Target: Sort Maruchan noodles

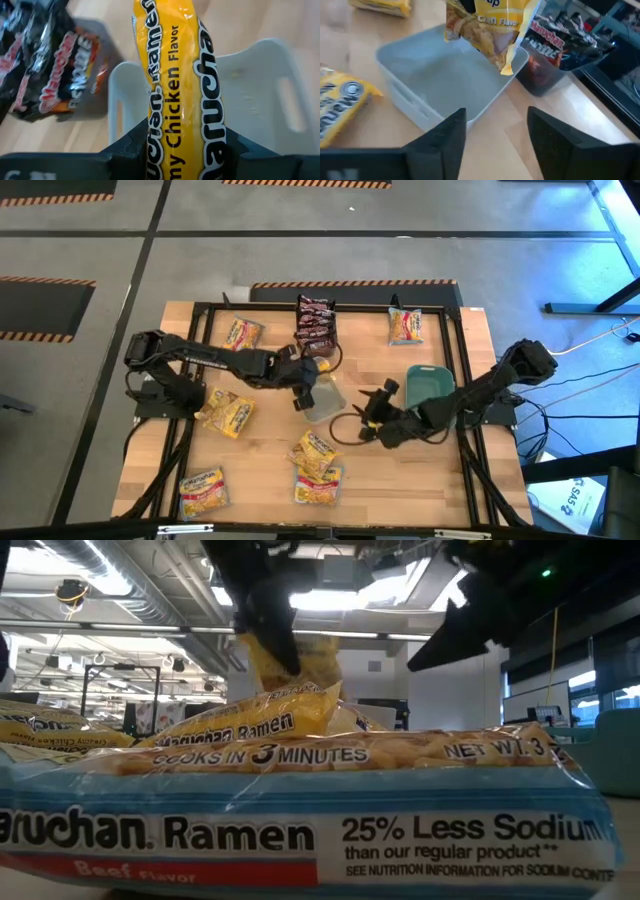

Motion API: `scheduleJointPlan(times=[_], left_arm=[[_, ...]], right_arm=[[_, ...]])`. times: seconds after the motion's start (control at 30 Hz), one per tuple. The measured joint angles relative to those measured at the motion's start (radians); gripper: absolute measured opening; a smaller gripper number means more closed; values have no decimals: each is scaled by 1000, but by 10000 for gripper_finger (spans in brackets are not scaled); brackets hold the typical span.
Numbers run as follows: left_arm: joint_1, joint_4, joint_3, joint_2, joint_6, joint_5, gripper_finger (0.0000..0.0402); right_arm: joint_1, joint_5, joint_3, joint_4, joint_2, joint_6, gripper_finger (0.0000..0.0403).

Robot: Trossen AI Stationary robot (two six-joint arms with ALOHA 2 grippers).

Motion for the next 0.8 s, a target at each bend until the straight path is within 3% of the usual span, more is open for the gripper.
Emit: scheduleJointPlan(times=[0.37,0.8], left_arm=[[90,-78,-2,83,85,35,131],[105,20,-1,211,226,4,131]], right_arm=[[-118,-87,0,3,23,-31,100],[-116,-99,-3,5,65,-31,88]])
